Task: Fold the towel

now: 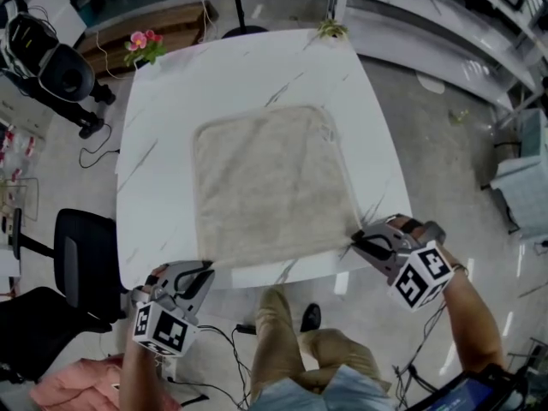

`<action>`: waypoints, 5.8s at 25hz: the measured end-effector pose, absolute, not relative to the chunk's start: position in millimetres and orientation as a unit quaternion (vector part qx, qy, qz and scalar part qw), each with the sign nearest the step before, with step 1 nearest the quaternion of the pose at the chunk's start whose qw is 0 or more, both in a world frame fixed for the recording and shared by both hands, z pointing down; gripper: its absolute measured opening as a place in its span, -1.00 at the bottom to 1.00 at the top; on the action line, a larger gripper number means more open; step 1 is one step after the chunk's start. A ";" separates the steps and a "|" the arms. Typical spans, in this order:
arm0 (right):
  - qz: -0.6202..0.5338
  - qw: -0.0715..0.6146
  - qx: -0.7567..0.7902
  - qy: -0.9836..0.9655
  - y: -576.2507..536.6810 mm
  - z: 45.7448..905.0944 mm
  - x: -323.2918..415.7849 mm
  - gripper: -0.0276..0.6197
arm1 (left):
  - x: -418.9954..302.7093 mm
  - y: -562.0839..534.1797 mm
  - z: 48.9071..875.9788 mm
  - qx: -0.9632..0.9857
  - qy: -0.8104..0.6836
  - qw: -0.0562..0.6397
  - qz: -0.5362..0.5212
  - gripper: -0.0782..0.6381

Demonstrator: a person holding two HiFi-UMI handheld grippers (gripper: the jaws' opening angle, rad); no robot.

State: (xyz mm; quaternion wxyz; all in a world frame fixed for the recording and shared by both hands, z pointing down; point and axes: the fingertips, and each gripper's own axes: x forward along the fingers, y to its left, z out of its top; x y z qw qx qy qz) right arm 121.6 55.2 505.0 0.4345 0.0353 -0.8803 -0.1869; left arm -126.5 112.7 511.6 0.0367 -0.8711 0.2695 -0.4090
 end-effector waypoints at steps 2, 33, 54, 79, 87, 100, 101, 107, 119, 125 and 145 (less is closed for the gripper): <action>-0.175 0.428 0.040 -0.886 67.6 498.6 124.6 -0.83 | -123.8 125.5 506.2 -0.872 0.270 0.026 -0.409 -0.70; -0.070 0.349 0.126 -0.926 -66.2 364.2 109.7 -0.83 | -145.3 -30.2 379.0 -0.892 0.285 -0.049 -0.347 -0.70; 0.066 0.415 0.103 -0.902 -182.4 494.1 87.0 -0.82 | -170.7 -135.0 507.0 -0.889 0.217 -0.178 -0.363 -0.70; 0.099 0.391 0.130 -0.906 -100.4 465.5 63.6 -0.67 | -154.3 -75.3 471.9 -0.907 0.157 -0.203 -0.335 -0.43; 0.084 0.433 0.142 -0.886 -80.1 518.6 73.8 -0.72 | -159.8 -70.9 513.5 -0.884 0.177 -0.206 -0.381 -0.50; 0.207 0.228 0.310 -0.900 -100.5 410.3 119.7 -0.27 | -118.2 -64.9 371.0 -0.903 0.326 -0.165 -0.226 -0.47; 0.223 0.228 0.314 -0.894 -95.9 416.2 121.9 -0.25 | -113.1 -61.3 366.6 -0.906 0.323 -0.161 -0.222 -0.47; 0.346 0.232 0.364 -0.833 -68.6 481.9 135.9 -0.12 | -90.1 -35.2 362.5 -0.916 0.294 -0.171 -0.212 -0.47; 0.618 0.058 0.440 -0.649 -66.7 529.2 126.7 -0.56 | -114.3 -10.6 384.1 -0.934 0.230 -0.223 -0.158 -0.47; 0.559 0.017 0.479 -0.677 -72.1 483.9 126.9 -0.69 | -159.6 -11.7 367.9 -0.932 0.254 -0.211 -0.148 -0.47; 0.196 0.311 0.329 -0.870 -63.9 378.2 -78.0 -0.70 | -253.8 31.9 326.5 -0.923 0.329 -0.172 -0.100 -0.47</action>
